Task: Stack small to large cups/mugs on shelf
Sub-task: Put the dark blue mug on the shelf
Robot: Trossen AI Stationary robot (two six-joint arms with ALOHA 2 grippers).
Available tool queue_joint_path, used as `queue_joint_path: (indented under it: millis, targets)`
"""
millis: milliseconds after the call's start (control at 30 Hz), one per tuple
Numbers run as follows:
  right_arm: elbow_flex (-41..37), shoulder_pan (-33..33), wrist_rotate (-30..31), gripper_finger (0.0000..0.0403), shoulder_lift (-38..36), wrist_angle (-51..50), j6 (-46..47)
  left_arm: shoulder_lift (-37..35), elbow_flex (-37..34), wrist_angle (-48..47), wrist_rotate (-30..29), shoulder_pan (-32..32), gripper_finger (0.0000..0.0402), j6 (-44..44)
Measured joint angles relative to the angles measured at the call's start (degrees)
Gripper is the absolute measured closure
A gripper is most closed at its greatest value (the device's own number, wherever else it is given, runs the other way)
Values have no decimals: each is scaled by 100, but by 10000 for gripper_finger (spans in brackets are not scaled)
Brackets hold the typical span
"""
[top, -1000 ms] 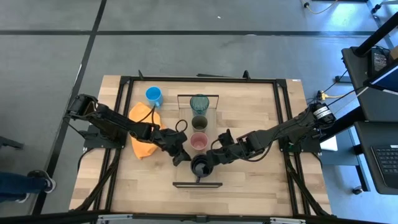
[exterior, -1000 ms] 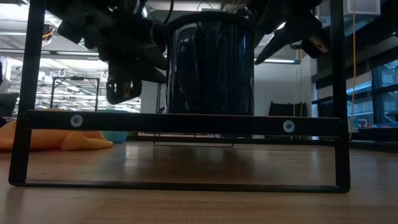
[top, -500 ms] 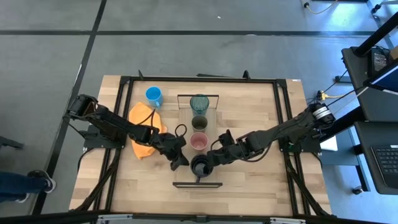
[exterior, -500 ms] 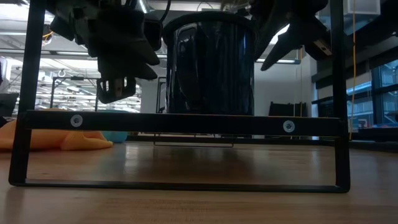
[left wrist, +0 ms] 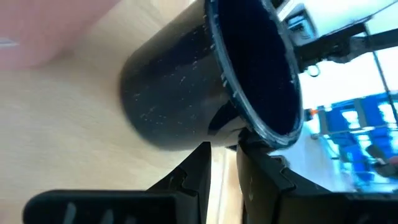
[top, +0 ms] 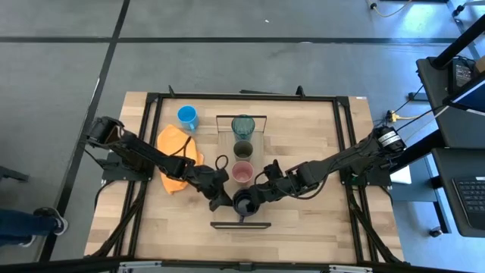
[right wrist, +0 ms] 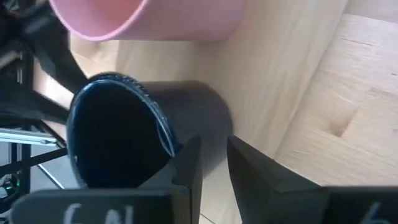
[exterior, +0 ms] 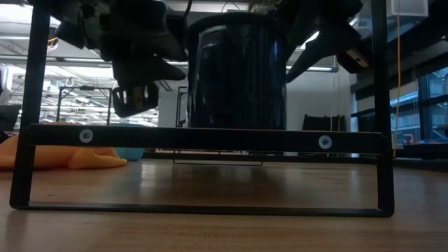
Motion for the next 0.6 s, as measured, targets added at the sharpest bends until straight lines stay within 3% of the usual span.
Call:
queue_joint_path:
  millis: [167, 600]
  targets:
    - [0, -2, -10, 327, 2, 12, 0, 410, 0, 609, 185, -15, 330, -191]
    - [0, 98, -330, 327, 2, 48, -20, 415, -7, 505, 249, 172, 330, -120]
